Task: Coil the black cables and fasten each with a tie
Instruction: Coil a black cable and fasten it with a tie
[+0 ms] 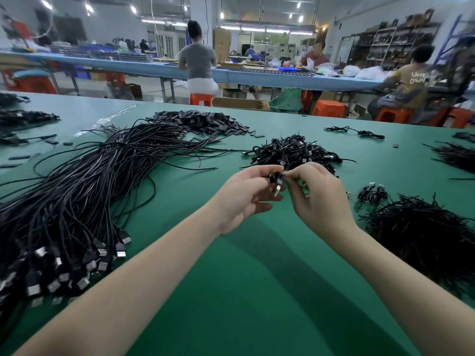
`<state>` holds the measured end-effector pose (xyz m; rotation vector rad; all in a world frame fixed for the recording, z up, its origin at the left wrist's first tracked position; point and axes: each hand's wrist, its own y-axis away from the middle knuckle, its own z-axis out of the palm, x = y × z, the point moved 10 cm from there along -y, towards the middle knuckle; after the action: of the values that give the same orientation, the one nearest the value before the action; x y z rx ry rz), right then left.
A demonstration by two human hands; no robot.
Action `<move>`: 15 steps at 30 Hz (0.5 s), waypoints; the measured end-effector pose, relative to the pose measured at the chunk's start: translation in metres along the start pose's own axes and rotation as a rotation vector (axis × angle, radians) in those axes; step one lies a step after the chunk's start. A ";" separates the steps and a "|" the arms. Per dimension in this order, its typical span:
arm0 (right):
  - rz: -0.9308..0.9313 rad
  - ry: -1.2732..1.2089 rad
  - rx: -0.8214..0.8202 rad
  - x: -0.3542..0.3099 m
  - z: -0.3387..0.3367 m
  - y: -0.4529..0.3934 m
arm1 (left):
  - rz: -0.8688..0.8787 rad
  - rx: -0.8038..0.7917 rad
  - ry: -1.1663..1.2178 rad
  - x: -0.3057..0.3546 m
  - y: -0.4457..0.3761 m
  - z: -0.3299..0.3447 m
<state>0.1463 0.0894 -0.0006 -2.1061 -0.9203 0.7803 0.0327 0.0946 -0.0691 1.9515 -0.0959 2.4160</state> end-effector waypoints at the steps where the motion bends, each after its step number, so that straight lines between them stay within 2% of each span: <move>1: 0.074 -0.062 -0.015 0.008 0.002 -0.001 | 0.075 -0.005 -0.115 0.005 0.000 -0.001; 5: 0.210 -0.192 -0.102 0.020 0.010 -0.001 | 0.390 0.114 -0.614 0.036 0.005 -0.012; 8: 0.224 -0.223 -0.113 0.018 0.010 0.002 | 0.517 0.161 -0.715 0.046 0.008 -0.014; 11: 0.151 -0.118 -0.084 0.009 0.004 0.005 | 0.393 0.166 -0.618 0.031 0.001 -0.020; 13: 0.078 -0.042 -0.068 0.000 0.001 0.007 | 0.235 0.109 -0.407 0.014 -0.001 -0.014; 15: -0.068 0.052 -0.034 -0.018 -0.003 0.006 | 0.060 0.117 -0.190 -0.002 -0.003 -0.013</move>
<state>0.1407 0.0707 0.0009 -2.1031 -0.9787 0.6768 0.0204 0.0986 -0.0734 2.2583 -0.0185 2.3146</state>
